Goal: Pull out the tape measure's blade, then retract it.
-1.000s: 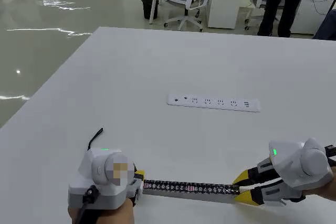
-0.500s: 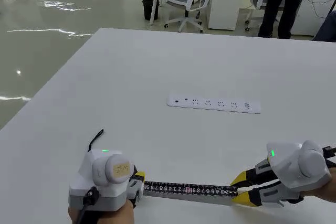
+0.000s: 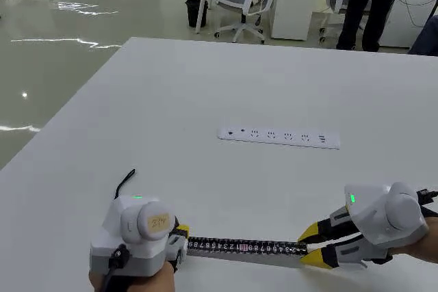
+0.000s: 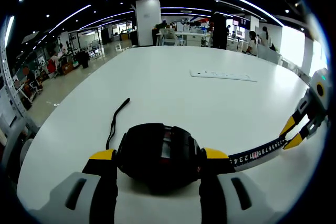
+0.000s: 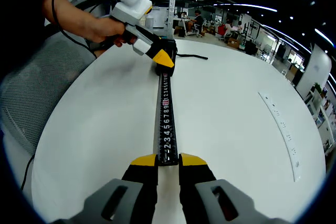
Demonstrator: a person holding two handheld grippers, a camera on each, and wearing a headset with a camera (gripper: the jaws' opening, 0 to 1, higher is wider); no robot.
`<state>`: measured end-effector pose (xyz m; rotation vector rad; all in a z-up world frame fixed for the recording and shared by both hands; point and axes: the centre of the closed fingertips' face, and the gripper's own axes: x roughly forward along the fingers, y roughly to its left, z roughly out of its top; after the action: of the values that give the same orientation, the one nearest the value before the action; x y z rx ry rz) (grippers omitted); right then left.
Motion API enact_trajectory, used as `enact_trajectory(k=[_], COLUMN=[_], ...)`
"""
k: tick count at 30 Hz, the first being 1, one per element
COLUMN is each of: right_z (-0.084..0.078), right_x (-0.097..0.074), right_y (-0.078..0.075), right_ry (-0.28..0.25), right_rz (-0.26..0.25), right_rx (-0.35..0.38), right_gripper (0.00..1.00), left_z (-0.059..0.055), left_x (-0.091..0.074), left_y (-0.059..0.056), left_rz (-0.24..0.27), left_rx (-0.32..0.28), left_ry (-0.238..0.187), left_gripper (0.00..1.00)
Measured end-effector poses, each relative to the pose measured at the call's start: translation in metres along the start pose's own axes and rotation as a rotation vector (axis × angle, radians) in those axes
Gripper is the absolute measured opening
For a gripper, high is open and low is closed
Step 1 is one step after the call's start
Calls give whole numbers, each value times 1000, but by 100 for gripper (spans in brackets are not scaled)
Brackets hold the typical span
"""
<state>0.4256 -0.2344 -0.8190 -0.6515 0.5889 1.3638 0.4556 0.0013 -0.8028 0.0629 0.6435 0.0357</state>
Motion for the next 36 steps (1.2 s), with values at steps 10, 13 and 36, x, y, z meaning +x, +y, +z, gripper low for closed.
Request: enact_trajectory(k=[10,13,36], right_z=[1,2,7], right_x=[0,0,2], right_y=[-1,-2,-1], right_ry=[-1,-2,-2], right_rz=[0,0,7], right_rx=[-3,-4,-11], right_gripper=[15,15,15], left_z=[0,0,-1], left_x=[0,0,0], left_y=[0,-1,0], left_rz=[0,0,2], left_rx=[3,4,9], left_ry=[2,2,3], left_gripper=[59,59,59])
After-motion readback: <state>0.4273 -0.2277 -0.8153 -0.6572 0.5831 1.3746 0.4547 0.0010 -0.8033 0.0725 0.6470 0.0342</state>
